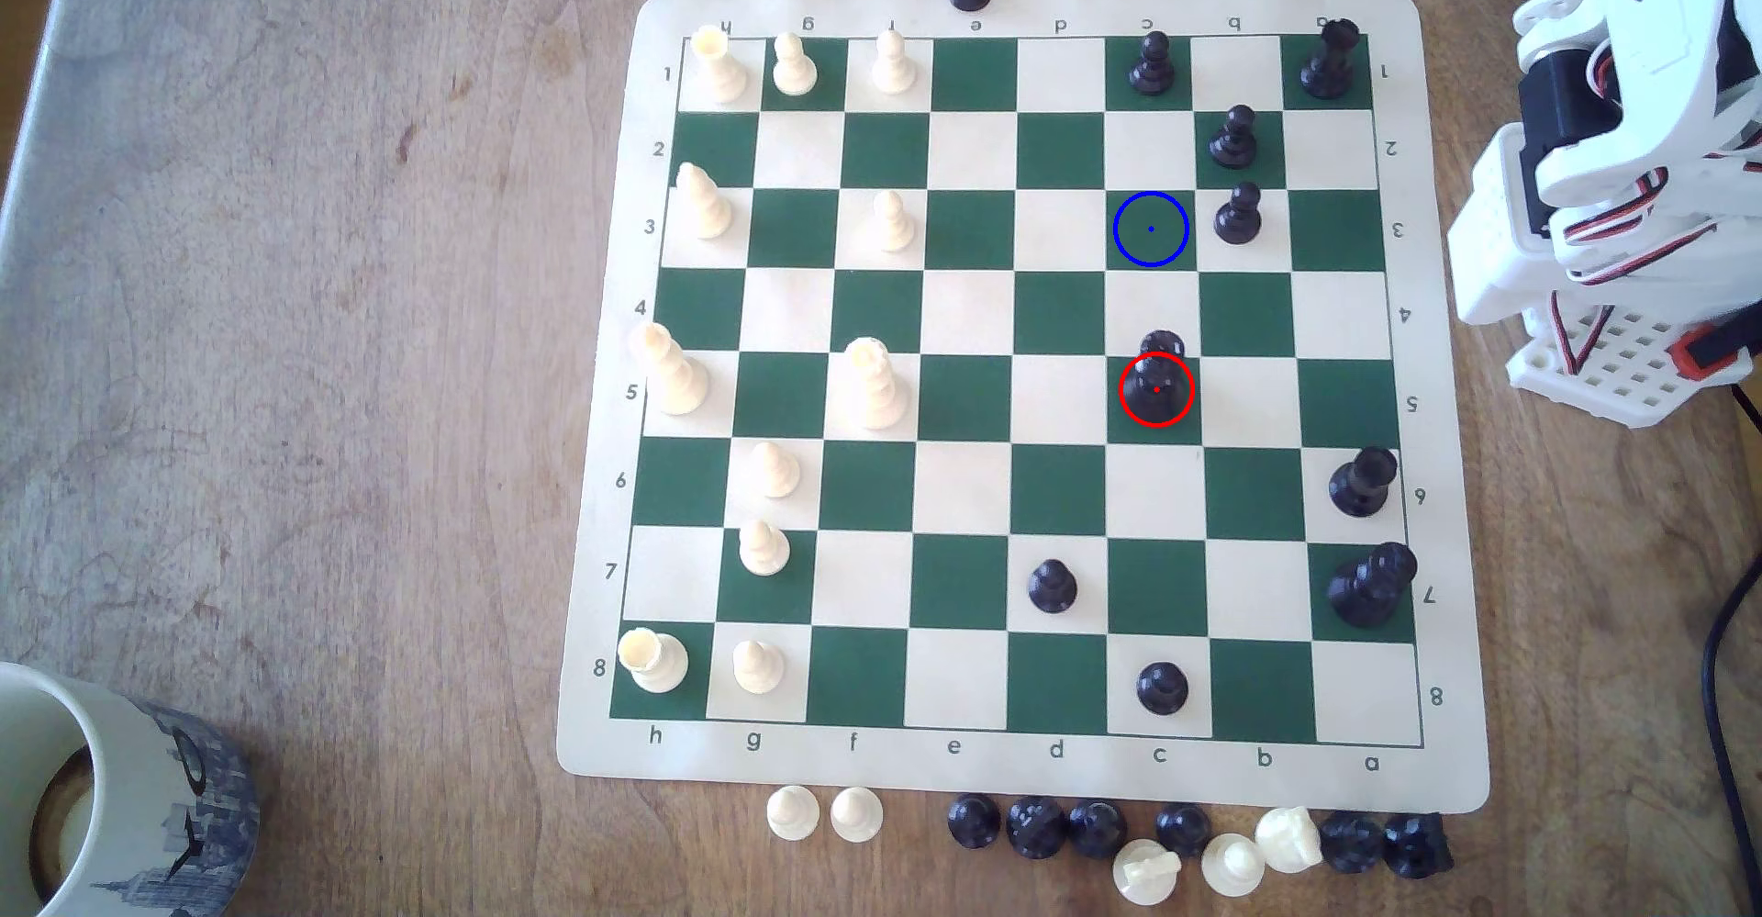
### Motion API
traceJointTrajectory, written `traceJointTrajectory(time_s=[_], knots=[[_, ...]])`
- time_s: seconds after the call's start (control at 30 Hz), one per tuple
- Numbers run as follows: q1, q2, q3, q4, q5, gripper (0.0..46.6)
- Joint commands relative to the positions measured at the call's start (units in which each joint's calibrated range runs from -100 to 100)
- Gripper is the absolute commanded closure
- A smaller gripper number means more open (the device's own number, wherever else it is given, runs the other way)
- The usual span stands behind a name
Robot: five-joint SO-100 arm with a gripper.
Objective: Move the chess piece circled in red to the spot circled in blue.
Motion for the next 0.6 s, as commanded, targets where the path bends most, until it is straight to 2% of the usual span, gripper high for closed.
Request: traceJointTrajectory(time_s=[0.0,0.27,0.47,0.57], knots=[[0.4,-0.2,1.4,4.2,0.1,46.4],[-2.2,-0.2,1.3,30.5,-0.1,46.4],[-2.2,-0.2,0.4,52.4,-0.1,46.4],[-1.7,-0.2,-3.6,66.9,-0.2,46.4]])
